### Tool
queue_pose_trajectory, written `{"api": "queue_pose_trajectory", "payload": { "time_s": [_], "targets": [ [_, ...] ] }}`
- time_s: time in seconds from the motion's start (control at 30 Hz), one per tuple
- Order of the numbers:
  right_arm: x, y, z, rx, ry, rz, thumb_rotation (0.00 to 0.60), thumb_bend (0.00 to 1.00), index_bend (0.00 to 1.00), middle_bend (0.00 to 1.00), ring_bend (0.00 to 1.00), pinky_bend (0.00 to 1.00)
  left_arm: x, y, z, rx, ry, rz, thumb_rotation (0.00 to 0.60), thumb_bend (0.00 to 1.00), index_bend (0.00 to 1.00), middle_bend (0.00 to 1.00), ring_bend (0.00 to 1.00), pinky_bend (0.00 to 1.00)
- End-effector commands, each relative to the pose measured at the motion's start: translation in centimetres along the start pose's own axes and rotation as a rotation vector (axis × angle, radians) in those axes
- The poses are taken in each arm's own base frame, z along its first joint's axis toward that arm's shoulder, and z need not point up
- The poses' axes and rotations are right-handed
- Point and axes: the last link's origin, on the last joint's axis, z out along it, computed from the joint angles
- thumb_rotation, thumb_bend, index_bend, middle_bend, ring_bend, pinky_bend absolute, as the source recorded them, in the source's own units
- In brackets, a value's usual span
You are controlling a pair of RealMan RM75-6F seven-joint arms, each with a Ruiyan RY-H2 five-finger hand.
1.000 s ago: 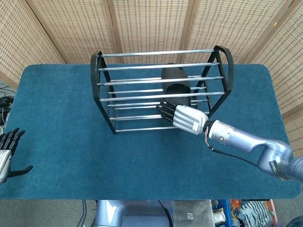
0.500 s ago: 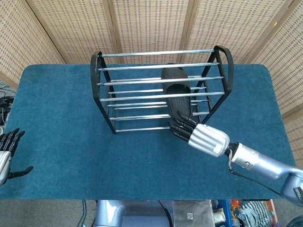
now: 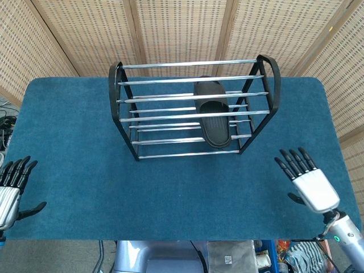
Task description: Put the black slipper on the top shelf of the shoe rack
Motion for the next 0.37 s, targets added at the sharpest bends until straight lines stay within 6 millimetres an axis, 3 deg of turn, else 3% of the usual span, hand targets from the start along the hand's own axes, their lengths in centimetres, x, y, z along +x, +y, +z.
{"api": "queue_pose_trajectory", "payload": {
  "time_s": [0.03, 0.37],
  "targets": [
    [-1.2, -0.1, -3.0, -0.182, 0.014, 0.16, 0.6, 0.0, 0.0, 0.0, 0.0, 0.0, -0.2, 0.2, -0.2, -0.009, -0.002, 0.004, 0.6, 0.13, 0.0, 0.0, 0.0, 0.0],
    [-1.3, -0.8, -5.3, -0.348, 0.055, 0.251, 0.6, 0.0, 0.0, 0.0, 0.0, 0.0, -0.3, 0.5, -0.6, -0.015, -0.01, 0.008, 0.6, 0.13, 0.0, 0.0, 0.0, 0.0]
  ]
}}
